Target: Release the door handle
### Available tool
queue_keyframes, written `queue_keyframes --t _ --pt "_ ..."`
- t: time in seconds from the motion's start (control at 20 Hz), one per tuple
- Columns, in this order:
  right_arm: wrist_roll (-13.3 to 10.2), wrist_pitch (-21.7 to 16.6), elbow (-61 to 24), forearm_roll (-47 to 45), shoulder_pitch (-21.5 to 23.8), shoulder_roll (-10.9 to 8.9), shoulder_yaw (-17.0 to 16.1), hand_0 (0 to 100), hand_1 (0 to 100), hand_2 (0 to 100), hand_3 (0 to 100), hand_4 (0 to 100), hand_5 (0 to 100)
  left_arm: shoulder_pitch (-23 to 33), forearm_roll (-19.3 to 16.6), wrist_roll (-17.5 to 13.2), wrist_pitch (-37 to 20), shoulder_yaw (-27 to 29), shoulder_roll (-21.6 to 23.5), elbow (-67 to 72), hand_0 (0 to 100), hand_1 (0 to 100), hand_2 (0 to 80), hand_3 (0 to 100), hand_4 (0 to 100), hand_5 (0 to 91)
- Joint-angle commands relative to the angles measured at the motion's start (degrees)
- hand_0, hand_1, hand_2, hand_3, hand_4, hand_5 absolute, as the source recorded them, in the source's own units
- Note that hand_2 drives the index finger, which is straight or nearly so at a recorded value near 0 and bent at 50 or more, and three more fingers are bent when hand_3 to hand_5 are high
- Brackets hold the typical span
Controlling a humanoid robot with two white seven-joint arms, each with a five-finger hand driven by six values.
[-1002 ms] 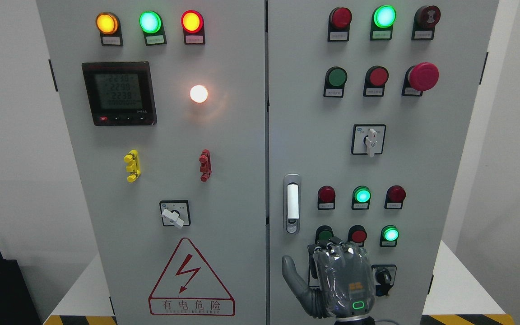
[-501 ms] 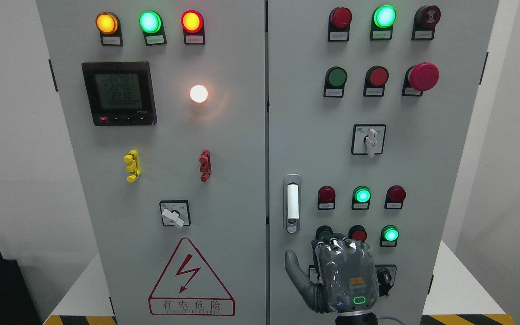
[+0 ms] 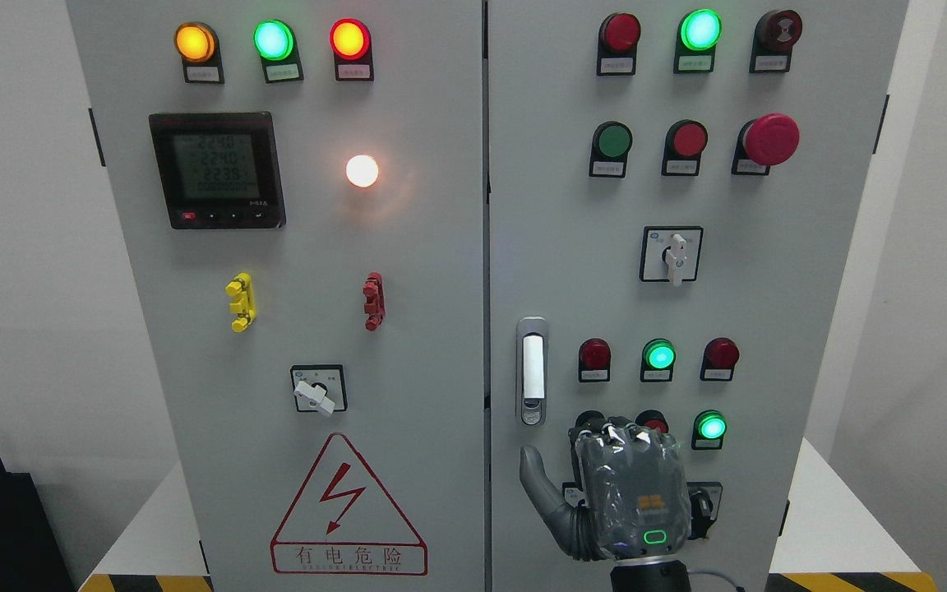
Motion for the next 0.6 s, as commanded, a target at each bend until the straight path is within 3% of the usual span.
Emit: queue_keyframes --t 0.0,0.55 --pt "1.53 1.01 -0.60 0.76 -1.22 0.53 0.11 40 2 100 100 95 96 0.00 0.00 -0.01 0.04 0.62 0.00 1.05 12 39 0.0 0 0 0.0" --pt "3.12 1.80 -0.08 0.85 -2.89 0.53 0.29 39 2 100 100 95 97 0.00 0.00 -0.01 0.04 0.62 0.00 0.97 12 39 0.0 0 0 0.0"
